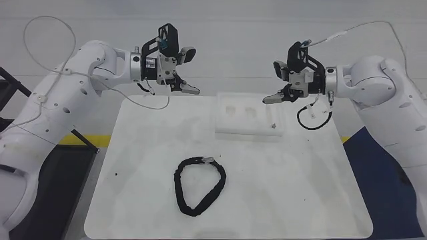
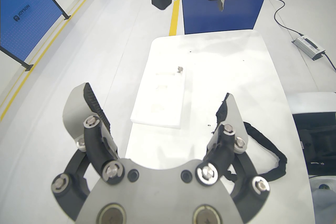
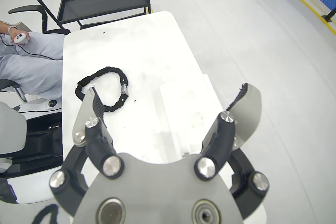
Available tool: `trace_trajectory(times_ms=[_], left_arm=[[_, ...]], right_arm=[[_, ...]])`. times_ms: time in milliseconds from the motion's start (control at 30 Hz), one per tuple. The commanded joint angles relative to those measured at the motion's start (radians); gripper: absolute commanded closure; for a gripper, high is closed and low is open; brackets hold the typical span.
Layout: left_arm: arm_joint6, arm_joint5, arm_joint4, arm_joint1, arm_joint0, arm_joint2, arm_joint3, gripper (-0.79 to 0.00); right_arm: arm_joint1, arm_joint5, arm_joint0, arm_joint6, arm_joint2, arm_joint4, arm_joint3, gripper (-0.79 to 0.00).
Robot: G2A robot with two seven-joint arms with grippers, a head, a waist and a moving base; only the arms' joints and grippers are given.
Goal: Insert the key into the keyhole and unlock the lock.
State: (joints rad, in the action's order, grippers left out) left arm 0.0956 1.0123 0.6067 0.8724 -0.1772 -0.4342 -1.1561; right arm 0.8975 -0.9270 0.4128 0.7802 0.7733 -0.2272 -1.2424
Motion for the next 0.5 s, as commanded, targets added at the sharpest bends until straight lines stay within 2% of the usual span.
trace_trajectory(times_ms=[0,300,467], left_arm=[[0.000,0.000,0.000,0.000,0.000,0.000,0.000,-0.785],[0.000,0.000,0.000,0.000,0.000,0.000,0.000,-0.785],[0.000,0.000,0.000,0.000,0.000,0.000,0.000,-0.785]], right_arm=[[0.006,-0.004,0.005,0.009,-0.021,0.004,0.018,-0.785],[0.048,0.047,-0.001,0.051,-0.112,0.011,0.132,-0.785],[0.069,0.144,-0.009,0.050,-0.142,-0.030,0.193,-0.785]])
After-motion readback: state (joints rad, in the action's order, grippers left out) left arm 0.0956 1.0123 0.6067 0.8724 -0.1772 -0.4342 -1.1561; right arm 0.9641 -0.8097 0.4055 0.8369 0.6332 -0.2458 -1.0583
